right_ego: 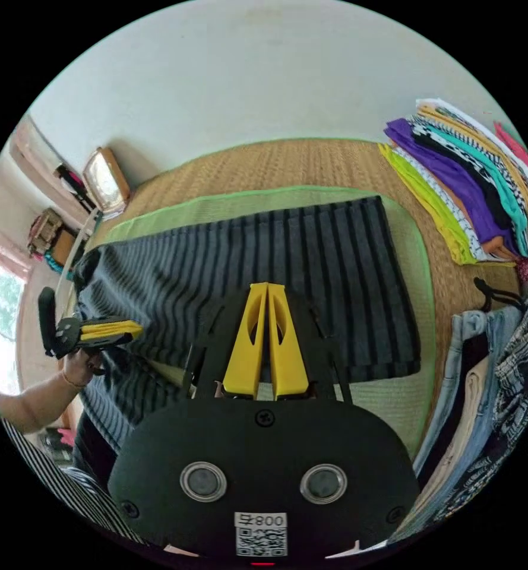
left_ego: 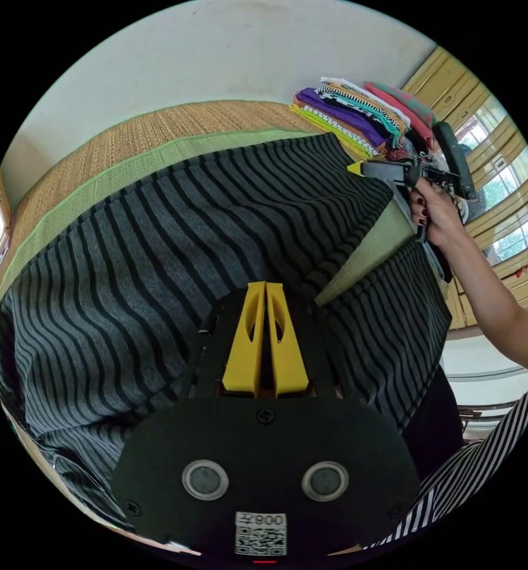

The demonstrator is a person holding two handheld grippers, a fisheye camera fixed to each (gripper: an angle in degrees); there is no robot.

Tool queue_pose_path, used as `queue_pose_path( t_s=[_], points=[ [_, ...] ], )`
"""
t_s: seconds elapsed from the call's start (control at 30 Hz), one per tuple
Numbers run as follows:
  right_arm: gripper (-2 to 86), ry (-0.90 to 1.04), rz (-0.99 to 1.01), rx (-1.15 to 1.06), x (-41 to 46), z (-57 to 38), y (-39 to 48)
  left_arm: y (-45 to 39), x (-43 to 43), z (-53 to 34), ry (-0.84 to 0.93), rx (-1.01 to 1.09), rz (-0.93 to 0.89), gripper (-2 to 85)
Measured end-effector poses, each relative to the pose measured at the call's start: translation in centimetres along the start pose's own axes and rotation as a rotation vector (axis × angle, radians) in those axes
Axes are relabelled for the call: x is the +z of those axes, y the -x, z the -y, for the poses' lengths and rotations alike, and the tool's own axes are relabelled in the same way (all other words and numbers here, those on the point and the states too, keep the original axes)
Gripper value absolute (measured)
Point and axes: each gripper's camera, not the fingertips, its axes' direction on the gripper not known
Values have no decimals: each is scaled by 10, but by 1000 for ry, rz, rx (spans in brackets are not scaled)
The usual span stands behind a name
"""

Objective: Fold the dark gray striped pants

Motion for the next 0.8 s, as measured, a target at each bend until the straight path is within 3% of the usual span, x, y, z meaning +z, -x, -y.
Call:
queue_pose_path(
  t_s=[0.13, 0.3, 0.47, 0.57, 0.63, 0.8],
  points=[
    [0, 197, -21, -161, 73, -8, 65, 17, -8, -26, -30, -40, -46, 0],
    [0, 205, 5, -84, 103, -14, 70, 39, -39, -63, -94, -46, -9, 0],
    [1, 128, 80, -173, 117, -17, 126, 101, -67, -131, -121, -260, 85, 0],
    [1, 227, 103, -248, 157, -24, 165, 136, -65, -169, -76, -348, -50, 0],
    [1, 258, 50, -246, 177, -28, 179, 147, -78, -189, -149, -369, -103, 0],
    [1, 208, 61, -250, 184, -26, 211, 182, -123, -243, -290, -445, -5, 1]
  ],
)
